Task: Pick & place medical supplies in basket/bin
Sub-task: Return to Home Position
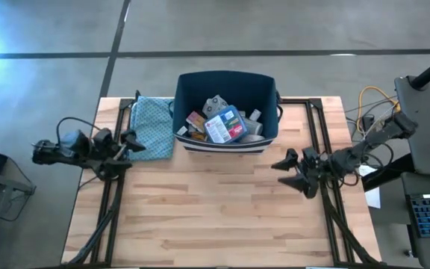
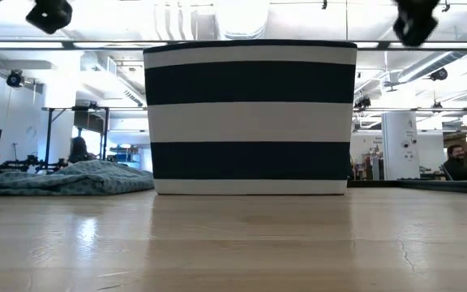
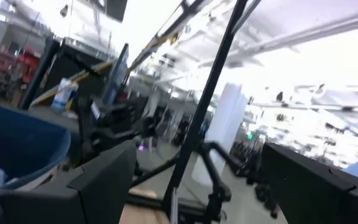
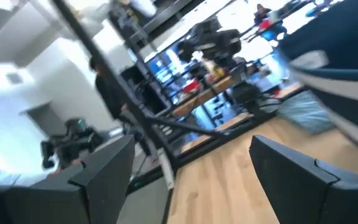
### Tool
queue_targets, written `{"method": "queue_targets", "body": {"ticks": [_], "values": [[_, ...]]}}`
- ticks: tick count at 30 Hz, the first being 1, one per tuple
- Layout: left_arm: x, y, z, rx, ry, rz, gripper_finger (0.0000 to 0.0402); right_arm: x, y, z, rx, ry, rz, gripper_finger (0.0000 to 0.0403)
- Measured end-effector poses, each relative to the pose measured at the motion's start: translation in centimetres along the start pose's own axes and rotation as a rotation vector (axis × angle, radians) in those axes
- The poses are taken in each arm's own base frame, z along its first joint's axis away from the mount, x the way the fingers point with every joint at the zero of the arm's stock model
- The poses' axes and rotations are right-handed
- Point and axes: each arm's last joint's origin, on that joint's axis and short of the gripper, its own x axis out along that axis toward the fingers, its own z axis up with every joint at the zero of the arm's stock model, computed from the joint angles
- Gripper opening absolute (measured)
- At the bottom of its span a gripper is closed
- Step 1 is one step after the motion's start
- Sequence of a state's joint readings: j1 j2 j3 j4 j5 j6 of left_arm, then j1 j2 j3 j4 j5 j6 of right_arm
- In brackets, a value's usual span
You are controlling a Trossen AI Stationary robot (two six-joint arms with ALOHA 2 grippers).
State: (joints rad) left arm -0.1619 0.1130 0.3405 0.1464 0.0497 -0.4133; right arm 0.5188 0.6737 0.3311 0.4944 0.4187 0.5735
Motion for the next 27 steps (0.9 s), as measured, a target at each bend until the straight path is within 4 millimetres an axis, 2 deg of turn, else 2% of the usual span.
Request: {"method": "queue_targets", "body": {"ticks": [4, 8, 12, 14, 18, 22, 27], "values": [[-1.4, 0.2, -0.5, 0.015, -0.062, -0.006, 0.0324, -1.4, -2.1, -0.1, 0.027, -0.018, -0.013, 0.0306], [-1.3, 0.9, -1.5, 0.011, -0.048, 0.074, 0.0324, -2.4, -3.6, 0.0, 0.023, -0.015, -0.002, 0.0306], [-0.8, 1.1, -2.0, -0.015, -0.014, 0.087, 0.0324, -3.4, -4.3, 0.2, -0.028, -0.018, -0.014, 0.0306], [-0.8, 1.2, -2.3, 0.025, 0.01, 0.091, 0.0324, -3.9, -4.6, 0.2, -0.04, -0.003, -0.048, 0.0306], [-1.2, 0.8, -1.4, 0.135, -0.036, 0.069, 0.0324, -4.9, -4.8, 0.3, -0.036, 0.044, -0.086, 0.0306], [-1.3, 0.9, -1.8, 0.156, -0.001, 0.071, 0.0324, -5.7, -4.8, 0.6, -0.042, 0.016, -0.065, 0.0306], [-1.2, 0.9, -2.5, 0.14, 0.059, -0.007, 0.0324, -6.4, -6.0, -0.8, -0.045, 0.001, -0.056, 0.0306]]}}
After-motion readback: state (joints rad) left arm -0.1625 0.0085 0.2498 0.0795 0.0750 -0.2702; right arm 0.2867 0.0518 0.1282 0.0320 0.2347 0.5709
